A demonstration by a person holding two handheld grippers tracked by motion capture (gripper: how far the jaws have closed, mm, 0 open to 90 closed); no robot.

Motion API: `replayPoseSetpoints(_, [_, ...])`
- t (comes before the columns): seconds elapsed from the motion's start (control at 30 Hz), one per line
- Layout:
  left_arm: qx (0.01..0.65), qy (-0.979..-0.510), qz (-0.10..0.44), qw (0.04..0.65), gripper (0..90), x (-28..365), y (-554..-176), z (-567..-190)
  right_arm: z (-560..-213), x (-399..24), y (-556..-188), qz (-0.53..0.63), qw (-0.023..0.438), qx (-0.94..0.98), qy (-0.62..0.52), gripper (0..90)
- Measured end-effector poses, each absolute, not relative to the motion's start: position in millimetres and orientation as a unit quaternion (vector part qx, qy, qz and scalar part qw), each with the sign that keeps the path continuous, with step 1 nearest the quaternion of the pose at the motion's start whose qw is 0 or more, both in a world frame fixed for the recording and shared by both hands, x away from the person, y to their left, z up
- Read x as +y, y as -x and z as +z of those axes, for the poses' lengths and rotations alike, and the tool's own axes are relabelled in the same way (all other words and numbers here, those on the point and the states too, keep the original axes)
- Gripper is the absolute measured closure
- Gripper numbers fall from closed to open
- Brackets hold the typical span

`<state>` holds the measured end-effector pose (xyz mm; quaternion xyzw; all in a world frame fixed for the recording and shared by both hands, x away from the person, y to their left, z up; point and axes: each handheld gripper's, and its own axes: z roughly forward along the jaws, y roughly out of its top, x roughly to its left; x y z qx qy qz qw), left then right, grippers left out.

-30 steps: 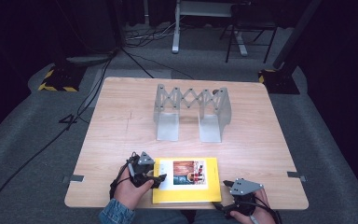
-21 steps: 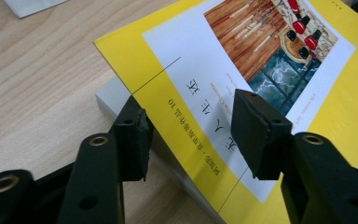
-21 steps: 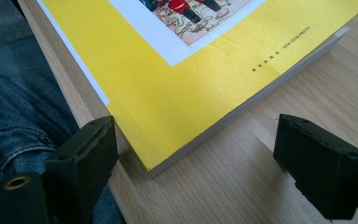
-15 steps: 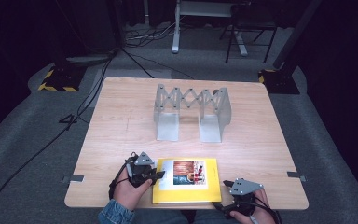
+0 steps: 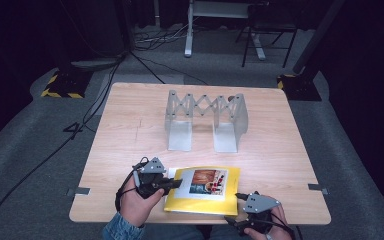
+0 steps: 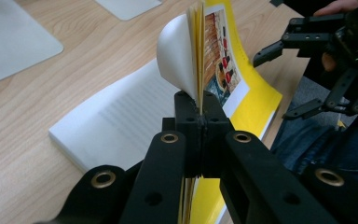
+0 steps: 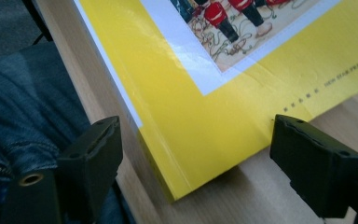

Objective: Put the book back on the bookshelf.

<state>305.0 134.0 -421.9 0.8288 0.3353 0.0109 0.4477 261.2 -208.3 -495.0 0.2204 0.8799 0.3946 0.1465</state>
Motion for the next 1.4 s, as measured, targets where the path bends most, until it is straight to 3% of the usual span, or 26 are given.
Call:
replayPoseSetpoints(0.5, [0.315,-0.824,-0.018,0.472,88.7,125.0,-314.3,-402.6,-485.4,-185.6,-266.6,0.389,0.204,0.877,-0.193,14.5])
replayPoseSetpoints(0.87, [0.302,-0.816,-0.047,0.490,88.7,115.9,-322.1,-400.3,-493.8,-173.3,-271.1,0.384,0.223,0.874,-0.197,0.4])
replayPoseSetpoints(1.4, [0.294,-0.806,-0.112,0.502,88.5,113.4,-325.7,-405.3,-506.5,-160.6,-277.8,0.370,0.304,0.857,-0.189,0.0])
